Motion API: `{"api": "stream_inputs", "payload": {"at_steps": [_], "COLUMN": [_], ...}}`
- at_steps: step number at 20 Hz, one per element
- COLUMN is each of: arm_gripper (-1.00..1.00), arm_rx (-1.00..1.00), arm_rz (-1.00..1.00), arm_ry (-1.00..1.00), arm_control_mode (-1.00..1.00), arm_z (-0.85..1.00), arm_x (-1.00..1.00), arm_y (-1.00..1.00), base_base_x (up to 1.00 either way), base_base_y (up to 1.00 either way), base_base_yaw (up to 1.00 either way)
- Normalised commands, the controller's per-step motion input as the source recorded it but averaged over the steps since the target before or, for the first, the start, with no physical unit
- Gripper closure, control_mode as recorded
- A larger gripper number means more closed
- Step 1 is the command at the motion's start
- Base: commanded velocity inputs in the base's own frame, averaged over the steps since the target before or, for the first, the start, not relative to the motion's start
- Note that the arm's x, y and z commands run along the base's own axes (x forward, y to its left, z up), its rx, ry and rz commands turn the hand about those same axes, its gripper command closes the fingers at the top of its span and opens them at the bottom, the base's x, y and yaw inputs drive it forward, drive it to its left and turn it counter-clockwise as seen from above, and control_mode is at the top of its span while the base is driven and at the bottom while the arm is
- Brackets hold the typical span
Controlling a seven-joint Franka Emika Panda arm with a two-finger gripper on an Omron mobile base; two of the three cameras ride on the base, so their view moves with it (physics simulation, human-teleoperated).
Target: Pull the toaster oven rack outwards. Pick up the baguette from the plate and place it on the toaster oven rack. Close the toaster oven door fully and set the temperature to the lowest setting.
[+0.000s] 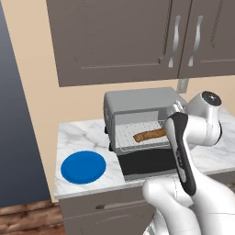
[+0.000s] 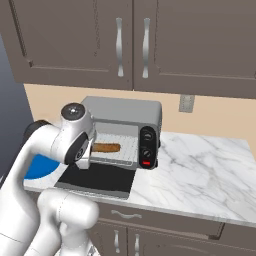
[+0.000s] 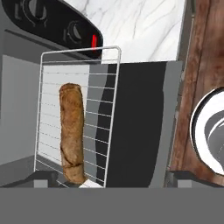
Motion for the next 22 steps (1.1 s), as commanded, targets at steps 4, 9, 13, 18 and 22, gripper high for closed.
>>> {"api": "stream_inputs", "payload": {"at_steps": [4,9,13,18,22], "arm_gripper": [-1.0,-1.0,-1.0,-1.0,-1.0], "arm_rx": [0.0,0.0,-0.04,-0.1,-0.11], "arm_rz": [0.19,0.16,0.11,0.07,0.07], "arm_ry": [0.2,0.14,0.2,0.16,0.0], "arm_control_mode": [-1.0,-1.0,-1.0,-1.0,-1.0], "arm_z": [0.0,0.0,-0.09,-0.23,-0.2], "arm_x": [-0.41,-0.38,-0.2,-0.01,0.0], "arm_y": [-0.18,-0.09,0.0,0.0,0.0], "base_base_x": [0.0,0.0,0.0,0.0,0.0], "base_base_y": [0.0,0.0,0.0,0.0,0.0], "base_base_yaw": [0.0,0.0,0.0,0.0,0.0]}}
